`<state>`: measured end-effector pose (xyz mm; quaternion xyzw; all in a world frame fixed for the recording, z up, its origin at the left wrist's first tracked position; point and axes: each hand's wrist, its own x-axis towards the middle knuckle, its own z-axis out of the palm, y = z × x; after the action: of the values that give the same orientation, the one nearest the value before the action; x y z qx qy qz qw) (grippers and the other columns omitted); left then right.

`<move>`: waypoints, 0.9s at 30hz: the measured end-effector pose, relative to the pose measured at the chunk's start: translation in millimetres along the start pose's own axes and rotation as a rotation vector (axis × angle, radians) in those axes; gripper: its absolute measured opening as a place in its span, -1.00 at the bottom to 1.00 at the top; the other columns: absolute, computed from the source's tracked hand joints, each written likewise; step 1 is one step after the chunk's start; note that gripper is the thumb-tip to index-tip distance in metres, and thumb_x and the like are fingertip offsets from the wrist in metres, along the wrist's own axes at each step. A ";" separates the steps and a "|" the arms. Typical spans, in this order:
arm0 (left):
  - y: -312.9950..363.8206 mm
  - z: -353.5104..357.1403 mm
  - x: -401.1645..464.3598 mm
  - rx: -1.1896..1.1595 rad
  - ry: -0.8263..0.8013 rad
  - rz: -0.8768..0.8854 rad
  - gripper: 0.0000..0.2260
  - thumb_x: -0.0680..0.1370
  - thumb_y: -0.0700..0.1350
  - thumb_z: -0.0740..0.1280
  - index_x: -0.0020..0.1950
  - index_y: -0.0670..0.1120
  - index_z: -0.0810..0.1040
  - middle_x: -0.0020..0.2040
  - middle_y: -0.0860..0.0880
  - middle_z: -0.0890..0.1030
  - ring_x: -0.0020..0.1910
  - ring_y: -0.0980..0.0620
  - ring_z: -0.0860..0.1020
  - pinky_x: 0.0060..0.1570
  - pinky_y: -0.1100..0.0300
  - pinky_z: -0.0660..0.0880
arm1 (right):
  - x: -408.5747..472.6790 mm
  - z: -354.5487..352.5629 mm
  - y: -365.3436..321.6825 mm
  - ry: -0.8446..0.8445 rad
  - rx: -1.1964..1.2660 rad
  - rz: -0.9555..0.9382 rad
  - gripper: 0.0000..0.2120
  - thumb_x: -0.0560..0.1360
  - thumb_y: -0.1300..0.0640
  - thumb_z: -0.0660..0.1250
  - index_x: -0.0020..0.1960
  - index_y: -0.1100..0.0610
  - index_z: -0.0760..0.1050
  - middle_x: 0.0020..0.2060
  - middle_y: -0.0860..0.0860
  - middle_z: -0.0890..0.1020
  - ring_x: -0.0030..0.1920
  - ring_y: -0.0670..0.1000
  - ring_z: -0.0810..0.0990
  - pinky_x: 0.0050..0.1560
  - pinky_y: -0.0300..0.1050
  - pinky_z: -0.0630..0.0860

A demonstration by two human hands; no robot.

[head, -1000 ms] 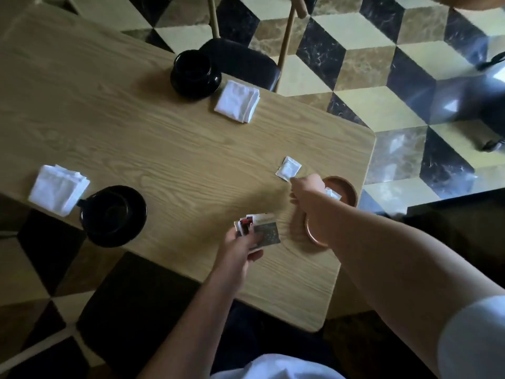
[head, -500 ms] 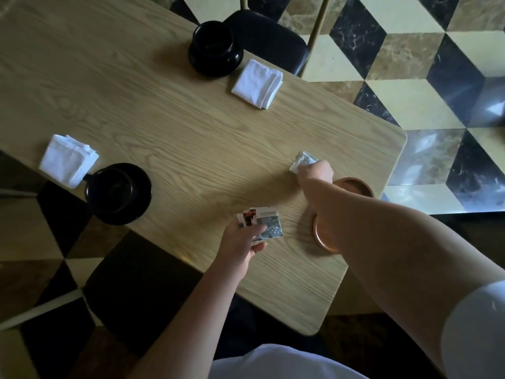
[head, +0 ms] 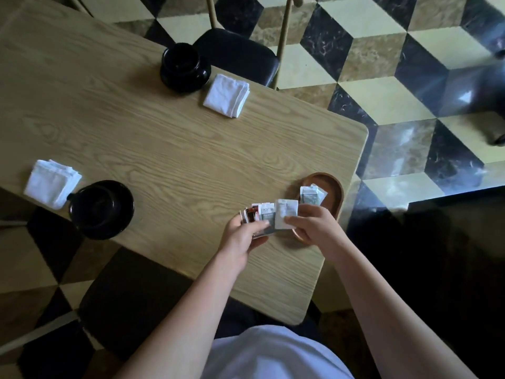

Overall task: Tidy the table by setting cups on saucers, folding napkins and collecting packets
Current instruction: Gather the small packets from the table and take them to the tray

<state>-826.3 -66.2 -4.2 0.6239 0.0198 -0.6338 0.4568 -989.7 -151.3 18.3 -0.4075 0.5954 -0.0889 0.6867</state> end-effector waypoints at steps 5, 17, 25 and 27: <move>-11.0 39.0 -2.9 0.083 -0.071 -0.008 -0.83 0.43 -0.37 0.46 -0.04 -0.17 0.67 -0.18 -0.10 0.73 -0.28 0.02 0.67 -0.25 0.24 0.59 | -0.8 -35.4 9.6 -0.075 -0.072 0.099 -0.94 0.47 0.21 0.49 -0.17 0.13 0.65 -0.34 0.02 0.64 -0.37 -0.05 0.58 -0.44 -0.32 0.44; -38.2 123.4 30.7 0.113 0.175 -0.192 -0.88 0.39 -0.26 0.54 -0.23 -0.15 0.62 -0.29 -0.17 0.67 -0.30 -0.08 0.62 -0.28 0.06 0.60 | 54.4 -96.5 -21.8 -0.005 -0.767 0.057 -0.90 0.52 0.22 0.33 -0.02 0.20 0.60 -0.22 0.05 0.57 -0.33 -0.03 0.50 -0.43 -0.24 0.41; -39.5 129.3 49.1 0.494 0.159 -0.172 -0.70 0.46 -0.25 0.48 -0.11 -0.17 0.33 -0.37 -0.22 0.52 -0.63 -0.02 0.45 -0.58 0.25 0.35 | 67.0 -79.4 -11.0 0.133 -1.216 -0.040 -0.88 0.52 0.23 0.26 -0.03 0.20 0.57 -0.13 0.08 0.60 -0.13 0.14 0.62 -0.27 -0.07 0.52; -37.8 128.6 49.9 0.724 0.238 -0.063 -0.78 0.51 -0.16 0.45 -0.05 -0.17 0.40 -0.19 -0.25 0.62 -0.37 -0.19 0.63 -0.42 0.05 0.51 | 64.7 -74.2 -7.4 0.238 -1.251 -0.092 -0.90 0.51 0.21 0.29 0.00 0.16 0.54 -0.07 0.07 0.60 -0.05 0.15 0.63 -0.20 -0.04 0.51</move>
<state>-938.7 -148.3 -36.7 0.8132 -0.1334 -0.5366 0.1816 -1035.3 -229.1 -21.9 -0.7439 0.5888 0.2015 0.2437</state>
